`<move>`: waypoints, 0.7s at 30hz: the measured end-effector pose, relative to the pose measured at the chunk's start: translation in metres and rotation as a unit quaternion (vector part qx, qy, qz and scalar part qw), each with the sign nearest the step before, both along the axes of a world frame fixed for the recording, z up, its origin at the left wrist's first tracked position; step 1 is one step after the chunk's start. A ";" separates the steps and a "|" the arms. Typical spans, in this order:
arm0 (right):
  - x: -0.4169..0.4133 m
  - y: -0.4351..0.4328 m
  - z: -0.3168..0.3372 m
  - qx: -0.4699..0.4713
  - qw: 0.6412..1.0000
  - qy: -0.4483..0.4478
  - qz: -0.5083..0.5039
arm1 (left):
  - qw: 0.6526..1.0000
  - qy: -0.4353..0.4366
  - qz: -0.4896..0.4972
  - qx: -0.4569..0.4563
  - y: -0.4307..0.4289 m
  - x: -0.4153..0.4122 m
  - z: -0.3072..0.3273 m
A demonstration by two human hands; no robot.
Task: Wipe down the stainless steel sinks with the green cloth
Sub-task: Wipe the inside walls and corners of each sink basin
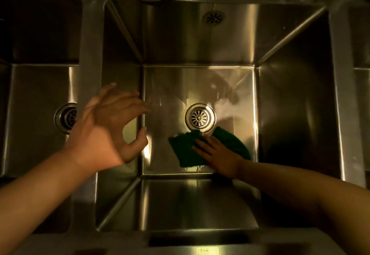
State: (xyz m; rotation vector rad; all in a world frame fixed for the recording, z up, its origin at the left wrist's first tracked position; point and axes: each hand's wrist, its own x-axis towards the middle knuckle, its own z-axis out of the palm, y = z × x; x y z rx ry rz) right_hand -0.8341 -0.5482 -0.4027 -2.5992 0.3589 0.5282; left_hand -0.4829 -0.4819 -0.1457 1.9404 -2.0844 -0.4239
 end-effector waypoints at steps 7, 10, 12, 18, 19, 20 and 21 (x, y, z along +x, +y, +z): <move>0.124 0.043 -0.007 0.033 0.991 -0.042 0.119 | 1.000 -0.009 0.005 0.008 -0.002 0.001 0.000; 0.147 0.054 -0.007 0.005 0.991 -0.044 0.123 | 0.999 -0.022 0.013 0.026 -0.002 0.002 0.000; 0.137 0.050 -0.007 0.019 0.991 -0.060 0.121 | 0.999 -0.023 0.014 0.024 -0.003 0.001 -0.001; 0.047 0.027 -0.003 0.049 0.994 -0.028 0.096 | 1.000 -0.015 0.009 0.004 0.000 0.002 -0.004; 0.031 0.020 -0.001 0.040 0.995 -0.020 0.089 | 1.000 -0.016 0.011 0.002 0.000 0.002 -0.004; 0.015 0.012 0.002 0.032 0.996 -0.014 0.081 | 1.000 -0.014 0.012 0.001 0.000 0.001 -0.005; 0.001 0.005 0.004 0.023 0.997 -0.006 0.068 | 1.000 -0.013 0.013 0.000 -0.001 0.001 -0.005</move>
